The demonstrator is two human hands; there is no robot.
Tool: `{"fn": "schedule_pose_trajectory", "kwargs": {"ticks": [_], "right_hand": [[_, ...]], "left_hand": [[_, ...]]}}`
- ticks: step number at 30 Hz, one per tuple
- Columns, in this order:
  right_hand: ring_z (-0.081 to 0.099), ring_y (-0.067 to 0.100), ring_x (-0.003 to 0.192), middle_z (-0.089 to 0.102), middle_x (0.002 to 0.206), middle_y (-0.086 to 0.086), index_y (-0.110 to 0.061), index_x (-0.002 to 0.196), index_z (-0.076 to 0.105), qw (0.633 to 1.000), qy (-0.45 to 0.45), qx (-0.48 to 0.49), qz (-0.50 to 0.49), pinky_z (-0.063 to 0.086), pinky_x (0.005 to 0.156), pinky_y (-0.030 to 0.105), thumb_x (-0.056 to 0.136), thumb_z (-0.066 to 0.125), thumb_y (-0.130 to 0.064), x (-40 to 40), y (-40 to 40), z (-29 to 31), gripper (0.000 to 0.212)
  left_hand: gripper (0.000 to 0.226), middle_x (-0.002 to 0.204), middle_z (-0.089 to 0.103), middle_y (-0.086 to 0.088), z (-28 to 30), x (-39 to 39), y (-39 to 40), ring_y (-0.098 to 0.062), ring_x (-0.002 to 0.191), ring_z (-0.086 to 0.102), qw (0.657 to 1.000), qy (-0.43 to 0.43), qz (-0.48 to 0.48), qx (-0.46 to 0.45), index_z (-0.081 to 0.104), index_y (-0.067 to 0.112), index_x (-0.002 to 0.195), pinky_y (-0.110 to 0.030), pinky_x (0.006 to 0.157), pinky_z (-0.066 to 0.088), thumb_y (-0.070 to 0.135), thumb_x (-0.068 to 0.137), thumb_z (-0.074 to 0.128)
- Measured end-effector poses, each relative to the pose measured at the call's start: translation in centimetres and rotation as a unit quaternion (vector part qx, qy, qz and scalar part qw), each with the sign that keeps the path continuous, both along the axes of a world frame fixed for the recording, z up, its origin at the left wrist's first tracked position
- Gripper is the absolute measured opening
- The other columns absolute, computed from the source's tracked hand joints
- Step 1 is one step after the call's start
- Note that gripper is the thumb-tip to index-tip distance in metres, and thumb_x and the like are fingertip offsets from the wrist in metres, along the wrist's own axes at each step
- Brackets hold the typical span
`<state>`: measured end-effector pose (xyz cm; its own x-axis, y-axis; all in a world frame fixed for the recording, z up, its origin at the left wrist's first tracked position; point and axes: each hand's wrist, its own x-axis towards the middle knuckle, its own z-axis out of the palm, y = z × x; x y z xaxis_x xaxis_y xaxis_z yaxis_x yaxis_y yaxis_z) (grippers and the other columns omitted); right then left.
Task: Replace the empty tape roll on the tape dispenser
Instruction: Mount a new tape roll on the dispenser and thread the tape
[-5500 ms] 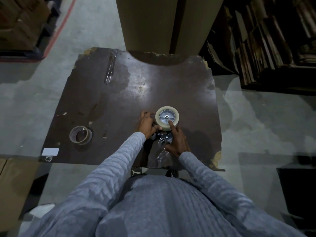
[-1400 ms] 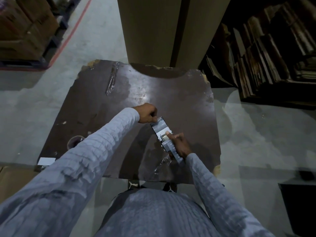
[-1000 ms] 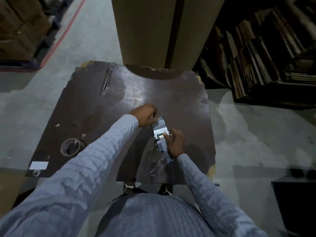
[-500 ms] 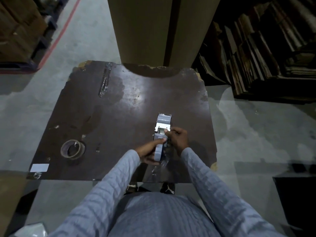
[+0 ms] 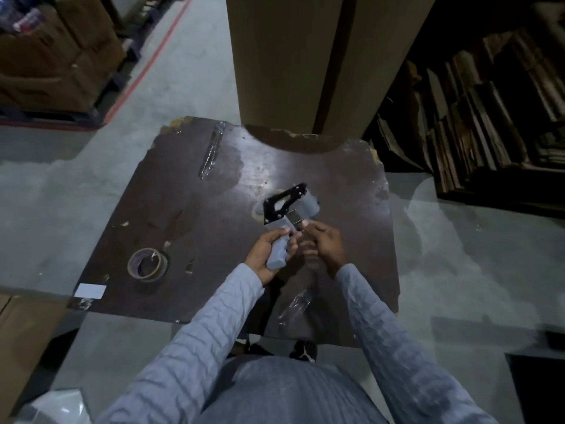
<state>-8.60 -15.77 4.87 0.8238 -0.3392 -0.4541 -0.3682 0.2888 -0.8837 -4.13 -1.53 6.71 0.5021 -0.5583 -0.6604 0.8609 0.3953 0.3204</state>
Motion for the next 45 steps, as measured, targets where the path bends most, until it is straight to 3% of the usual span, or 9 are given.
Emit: {"fn": "schedule_pose_trajectory", "kwargs": {"ticks": [7,12,17,23,29,32,35,40,45], "right_hand": [[0.060,0.018,0.060,0.069,0.085,0.000,-0.023,0.093,0.071,0.995,0.058,-0.045,-0.060,0.036,0.048,0.024,0.091,0.070,-0.031,-0.3,-2.0,-0.4,0.009],[0.065,0.018,0.066,0.071,0.082,-0.006,-0.026,0.093,0.072,0.996,0.037,-0.059,-0.056,0.043,0.055,0.031,0.091,0.069,-0.035,0.5,-2.2,0.5,0.010],[0.064,0.017,0.064,0.071,0.086,-0.008,-0.022,0.096,0.074,0.996,0.030,-0.061,-0.055,0.041,0.051,0.024,0.091,0.067,-0.032,1.1,-1.6,0.3,0.013],[0.062,0.017,0.065,0.070,0.089,-0.005,-0.020,0.098,0.072,0.994,0.045,-0.091,-0.040,0.040,0.050,0.023,0.095,0.062,-0.025,0.7,-1.1,-0.6,0.012],[0.059,0.021,0.074,0.062,0.108,0.006,-0.014,0.125,0.062,0.993,0.041,-0.098,-0.041,0.046,0.057,0.027,0.096,0.064,-0.013,1.3,-0.4,-1.2,0.029],[0.067,0.027,0.112,0.066,0.130,0.005,-0.012,0.137,0.059,0.989,0.043,-0.137,-0.030,0.056,0.097,0.045,0.093,0.070,-0.017,1.5,-0.2,-1.0,0.046],[0.067,0.024,0.119,0.073,0.123,0.004,-0.017,0.124,0.070,0.972,0.068,-0.213,-0.066,0.051,0.108,0.045,0.085,0.079,-0.028,0.4,-0.4,-0.8,0.042],[0.074,0.019,0.085,0.079,0.090,0.008,-0.009,0.091,0.080,0.982,0.019,-0.164,-0.086,0.061,0.089,0.041,0.078,0.085,-0.013,-2.0,-0.6,-1.6,0.015],[0.065,0.026,0.068,0.067,0.086,0.012,-0.008,0.088,0.069,0.990,0.072,0.020,-0.117,0.055,0.055,0.027,0.089,0.065,-0.002,-3.3,-1.6,-1.9,0.008]], "left_hand": [[0.003,0.058,0.059,0.000,-0.4,1.9,1.3,-0.008,0.039,0.051,0.988,-0.068,-0.022,0.136,0.065,0.005,0.091,-0.017,0.035,0.042,0.006,0.087,0.065],[0.039,0.089,0.070,-0.016,-2.0,2.8,3.1,-0.030,0.076,0.069,0.813,-0.316,-0.006,0.489,0.056,0.005,0.092,-0.044,0.071,0.061,0.006,0.065,0.084],[0.018,0.092,0.071,-0.012,-1.8,3.7,2.7,-0.034,0.088,0.068,0.774,-0.296,-0.115,0.547,0.061,0.011,0.086,-0.044,0.085,0.059,0.018,0.071,0.068],[0.017,0.061,0.060,-0.014,-1.6,3.4,2.4,-0.021,0.043,0.050,0.922,-0.186,-0.045,0.336,0.056,-0.001,0.062,-0.026,0.048,0.042,-0.013,0.070,0.047],[0.018,0.054,0.054,-0.001,-0.3,2.4,1.6,-0.010,0.037,0.046,0.973,-0.072,-0.098,0.198,0.053,0.008,0.073,-0.015,0.038,0.037,-0.006,0.074,0.043],[0.019,0.060,0.061,-0.004,-0.2,1.7,1.4,-0.009,0.037,0.047,0.977,-0.054,-0.138,0.153,0.055,0.003,0.085,-0.016,0.034,0.038,-0.007,0.078,0.040],[0.022,0.065,0.060,-0.002,-0.9,0.8,1.6,-0.009,0.039,0.050,0.980,-0.051,-0.145,0.125,0.057,0.003,0.090,-0.018,0.035,0.042,-0.010,0.081,0.040],[0.032,0.085,0.068,-0.003,-1.5,0.2,1.4,-0.013,0.047,0.057,0.989,-0.050,-0.113,0.084,0.056,0.012,0.086,-0.021,0.042,0.049,-0.016,0.084,0.040],[0.034,0.070,0.056,-0.004,-0.4,0.8,1.3,-0.016,0.048,0.054,0.972,-0.145,-0.136,0.122,0.055,0.010,0.089,-0.021,0.043,0.044,-0.019,0.077,0.043]]}}
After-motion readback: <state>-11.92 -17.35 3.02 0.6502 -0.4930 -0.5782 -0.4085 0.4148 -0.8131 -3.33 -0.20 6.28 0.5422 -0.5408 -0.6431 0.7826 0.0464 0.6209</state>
